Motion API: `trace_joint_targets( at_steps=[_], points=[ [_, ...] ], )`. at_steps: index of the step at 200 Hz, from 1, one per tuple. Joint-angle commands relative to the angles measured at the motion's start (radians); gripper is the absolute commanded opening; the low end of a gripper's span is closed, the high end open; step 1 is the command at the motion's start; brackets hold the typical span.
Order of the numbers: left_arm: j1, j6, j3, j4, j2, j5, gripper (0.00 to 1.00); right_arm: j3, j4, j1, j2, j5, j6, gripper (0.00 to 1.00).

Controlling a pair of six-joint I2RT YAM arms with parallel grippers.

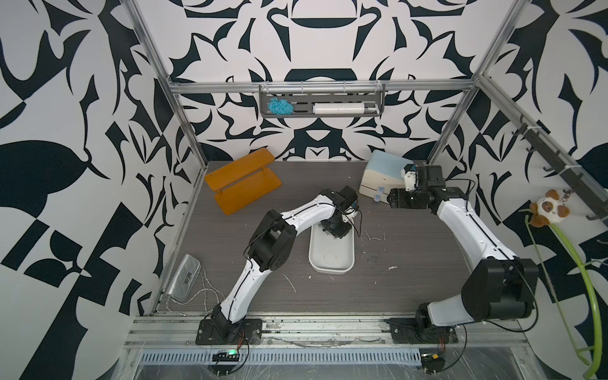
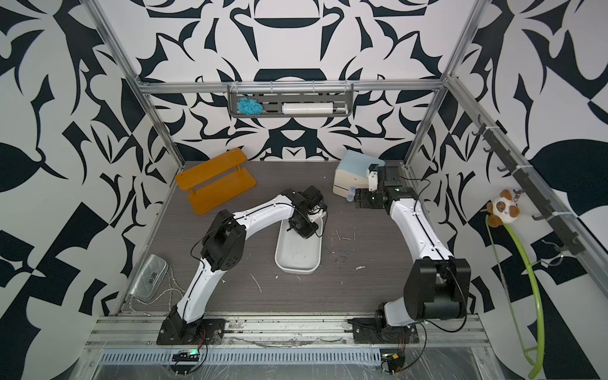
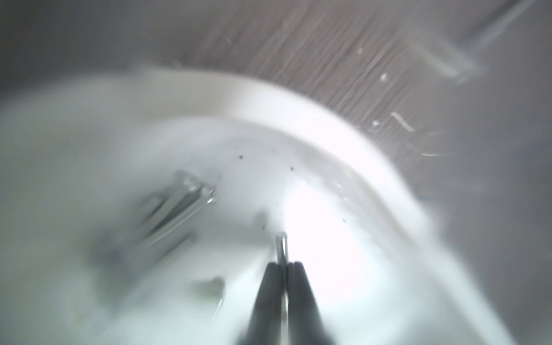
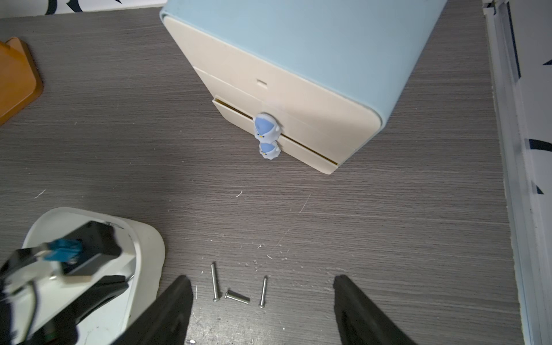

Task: Take out the screws from the storage box
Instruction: Pick up the screw from the storage box, then place the screw at the center of the board.

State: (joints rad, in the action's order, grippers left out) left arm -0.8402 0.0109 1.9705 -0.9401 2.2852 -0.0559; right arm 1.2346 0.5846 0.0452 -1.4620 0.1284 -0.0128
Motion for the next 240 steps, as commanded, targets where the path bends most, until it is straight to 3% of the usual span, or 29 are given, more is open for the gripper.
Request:
trace_joint_targets(
  at_steps=[1,16,34,75,93,99,121,133,149,162,174,188,199,212,240],
  points=[
    [0.016,-0.039,0.056,-0.051,-0.13,0.014,0.0,0.016,-0.027,0.001,0.014,0.055,-0.006,0.79],
    [0.024,-0.059,0.083,-0.091,-0.169,0.025,0.0,-0.01,-0.064,0.008,0.031,0.168,0.017,0.8],
    [0.054,-0.09,0.049,-0.119,-0.233,0.047,0.0,-0.034,-0.105,0.06,0.055,0.207,0.035,0.81],
    [0.255,-0.235,-0.332,0.02,-0.492,0.015,0.0,0.025,-0.091,0.241,0.028,0.306,0.029,0.77],
    [0.344,-0.29,-0.494,0.101,-0.598,-0.001,0.0,0.056,-0.071,0.33,0.009,0.293,-0.022,0.9],
    [0.365,-0.3,-0.536,0.12,-0.619,-0.004,0.0,0.062,-0.066,0.35,-0.001,0.327,-0.04,1.0],
    [0.386,-0.321,-0.657,0.199,-0.641,-0.007,0.0,0.025,-0.108,0.393,-0.042,0.462,-0.1,1.0],
    [0.388,-0.34,-0.682,0.22,-0.62,-0.021,0.0,-0.013,-0.166,0.399,-0.07,0.467,-0.204,1.0],
    [0.391,-0.373,-0.704,0.247,-0.586,-0.028,0.0,-0.002,-0.172,0.406,-0.122,0.566,-0.254,1.0],
    [0.4,-0.4,-0.725,0.277,-0.571,-0.038,0.0,0.011,-0.177,0.421,-0.144,0.522,-0.31,1.0],
    [0.411,-0.422,-0.745,0.302,-0.567,-0.044,0.0,0.094,-0.062,0.434,-0.196,0.433,-0.334,1.0],
    [0.435,-0.444,-0.768,0.33,-0.575,-0.071,0.0,0.224,0.105,0.444,-0.295,0.455,-0.257,0.94],
    [0.454,-0.453,-0.792,0.357,-0.587,-0.097,0.0,0.243,0.133,0.471,-0.32,0.447,-0.186,0.93],
    [0.466,-0.443,-0.805,0.367,-0.58,-0.104,0.0,0.239,0.121,0.543,-0.314,0.305,-0.131,1.0],
    [0.49,-0.412,-0.786,0.323,-0.518,-0.109,0.0,0.296,0.194,0.656,-0.395,0.014,-0.103,0.97]
  ],
)
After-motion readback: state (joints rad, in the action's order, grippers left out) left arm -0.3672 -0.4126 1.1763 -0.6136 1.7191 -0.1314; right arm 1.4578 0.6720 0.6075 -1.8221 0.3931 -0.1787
